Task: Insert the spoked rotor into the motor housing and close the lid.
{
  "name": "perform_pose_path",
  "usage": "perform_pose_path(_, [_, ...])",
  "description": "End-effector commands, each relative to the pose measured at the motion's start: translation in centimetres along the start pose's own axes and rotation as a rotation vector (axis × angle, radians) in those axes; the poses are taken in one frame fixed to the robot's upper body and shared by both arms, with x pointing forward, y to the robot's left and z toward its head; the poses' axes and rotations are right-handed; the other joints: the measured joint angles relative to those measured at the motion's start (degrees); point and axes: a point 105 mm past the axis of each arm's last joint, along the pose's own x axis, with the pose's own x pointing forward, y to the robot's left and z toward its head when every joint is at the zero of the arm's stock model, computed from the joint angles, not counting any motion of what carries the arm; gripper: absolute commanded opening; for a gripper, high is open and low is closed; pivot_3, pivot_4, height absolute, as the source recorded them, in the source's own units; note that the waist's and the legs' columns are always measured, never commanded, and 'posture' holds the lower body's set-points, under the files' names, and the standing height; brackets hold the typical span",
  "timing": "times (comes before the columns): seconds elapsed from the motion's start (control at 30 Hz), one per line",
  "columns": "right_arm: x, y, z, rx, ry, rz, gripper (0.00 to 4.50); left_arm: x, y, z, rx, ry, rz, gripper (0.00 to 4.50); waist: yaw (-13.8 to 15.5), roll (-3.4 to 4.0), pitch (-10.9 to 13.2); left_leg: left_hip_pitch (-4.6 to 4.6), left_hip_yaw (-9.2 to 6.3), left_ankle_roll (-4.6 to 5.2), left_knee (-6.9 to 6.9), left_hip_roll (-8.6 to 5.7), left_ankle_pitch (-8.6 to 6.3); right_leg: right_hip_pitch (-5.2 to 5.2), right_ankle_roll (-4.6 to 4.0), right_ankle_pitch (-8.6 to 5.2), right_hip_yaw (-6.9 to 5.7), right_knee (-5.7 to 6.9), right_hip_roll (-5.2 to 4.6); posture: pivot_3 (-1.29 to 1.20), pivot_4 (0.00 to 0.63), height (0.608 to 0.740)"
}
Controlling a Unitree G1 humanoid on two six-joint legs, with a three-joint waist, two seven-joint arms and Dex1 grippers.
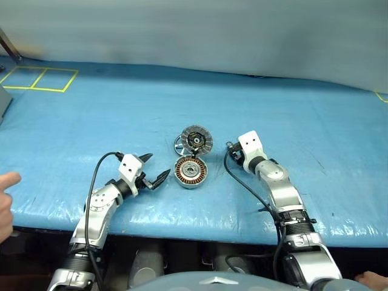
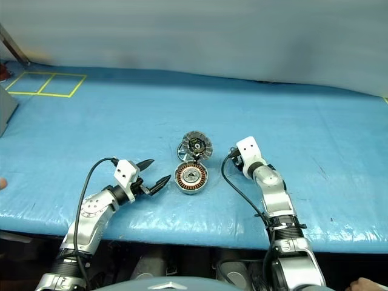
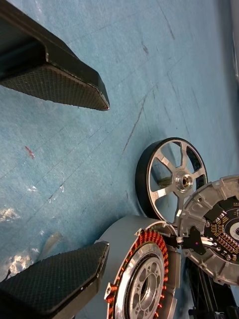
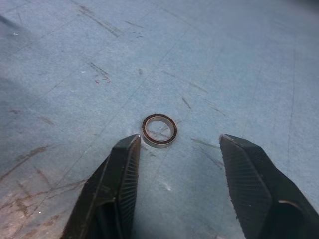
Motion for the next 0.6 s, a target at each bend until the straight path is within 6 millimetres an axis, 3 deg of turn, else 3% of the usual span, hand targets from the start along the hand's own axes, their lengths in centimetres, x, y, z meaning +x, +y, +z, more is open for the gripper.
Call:
perform_pose_path(0.03, [0.6, 0.7, -0.1, 0.049, -0.002, 0.029, 2.99, -0.1, 0.3, 0.7, 0.035, -0.018, 0.009, 4.5, -0.36, 0.0, 0.0, 0.05, 0.0, 0.0, 0.0, 0.01, 0.0, 0.04, 0.0, 0.0, 0.02, 0.0, 0.01, 0.0, 0.15, 0.74])
perform_pose_path(0.37, [1.8, 2.7, -1.4, 0.19, 0.05, 0.123, 2.99, -0.2, 0.6, 0.6, 0.04, -0.013, 0.025, 4.5, -0.87, 0.01, -0.01, 0.3, 0.0, -0.06, -0.06, 0.04, -0.03, 0.24, -0.01, -0.01, 0.13, 0.0, 0.02, 0.0, 0.15, 0.74])
perform_pose_path(0.47, [1.9, 2.8, -2.0, 0.206, 0.084, 0.122, 2.37, -0.2, 0.6, 0.7, 0.04, -0.013, 0.027, 4.5, -0.97, 0.01, -0.02, 0.35, 0.01, -0.23, -0.07, 0.04, -0.13, 0.28, -0.01, -0.01, 0.15, 0.0, 0.01, 0.0, 0.15, 0.74])
perform_pose_path(0.6, [1.5, 2.6, -2.5, 0.204, 0.102, 0.111, 1.09, -0.3, 0.6, 0.6, 0.039, -0.014, 0.029, 4.5, -0.87, 0.02, -0.06, 0.58, 0.01, -0.27, -0.07, 0.04, -0.16, 0.34, -0.01, -0.01, 0.14, -0.04, -0.05, 0.0, 0.15, 0.74])
